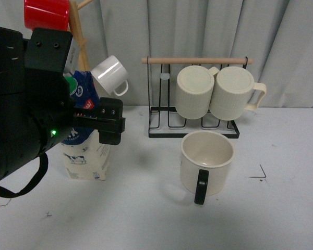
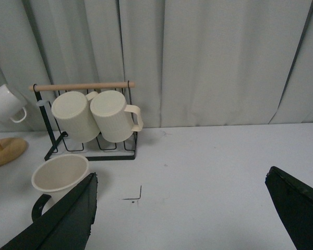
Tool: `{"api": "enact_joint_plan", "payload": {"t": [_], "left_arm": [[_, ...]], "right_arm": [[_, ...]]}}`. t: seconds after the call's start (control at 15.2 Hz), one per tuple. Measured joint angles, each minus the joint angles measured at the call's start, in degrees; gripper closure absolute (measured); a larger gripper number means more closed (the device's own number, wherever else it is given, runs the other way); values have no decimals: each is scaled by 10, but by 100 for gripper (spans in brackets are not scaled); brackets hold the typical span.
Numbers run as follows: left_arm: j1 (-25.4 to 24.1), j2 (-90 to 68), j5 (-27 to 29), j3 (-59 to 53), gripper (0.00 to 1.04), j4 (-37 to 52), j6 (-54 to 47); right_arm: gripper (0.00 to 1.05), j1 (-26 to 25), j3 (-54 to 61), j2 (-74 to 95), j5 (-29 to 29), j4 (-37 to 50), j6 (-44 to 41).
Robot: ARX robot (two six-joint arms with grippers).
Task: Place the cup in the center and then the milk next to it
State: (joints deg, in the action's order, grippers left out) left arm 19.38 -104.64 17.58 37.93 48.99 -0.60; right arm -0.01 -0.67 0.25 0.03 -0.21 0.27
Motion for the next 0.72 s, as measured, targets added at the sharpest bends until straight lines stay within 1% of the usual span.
{"api": "enact_joint_plan", "payload": {"t": [0.2, 0.26, 0.33, 0.46, 0.53, 0.66, 0.72], "left_arm": [[-4, -9, -5, 10, 7, -14, 11], [-32, -22, -31, 33, 45, -49, 86], [-36, -19, -39, 34, 79, -55, 109], [-23, 11, -9, 8, 100, -59, 109], [-10, 34, 5, -13, 101, -68, 112], [21, 75, 24, -28, 101, -84, 118], [40, 94, 30, -28, 101, -79, 123]], "right_arm": [[6, 0, 0, 0, 0, 0, 0], [6, 0, 0, 0, 0, 0, 0], [6, 0, 0, 0, 0, 0, 0], [6, 0, 0, 0, 0, 0, 0], [6, 0, 0, 0, 0, 0, 0], [6, 0, 0, 0, 0, 0, 0], [6, 0, 0, 0, 0, 0, 0]]}}
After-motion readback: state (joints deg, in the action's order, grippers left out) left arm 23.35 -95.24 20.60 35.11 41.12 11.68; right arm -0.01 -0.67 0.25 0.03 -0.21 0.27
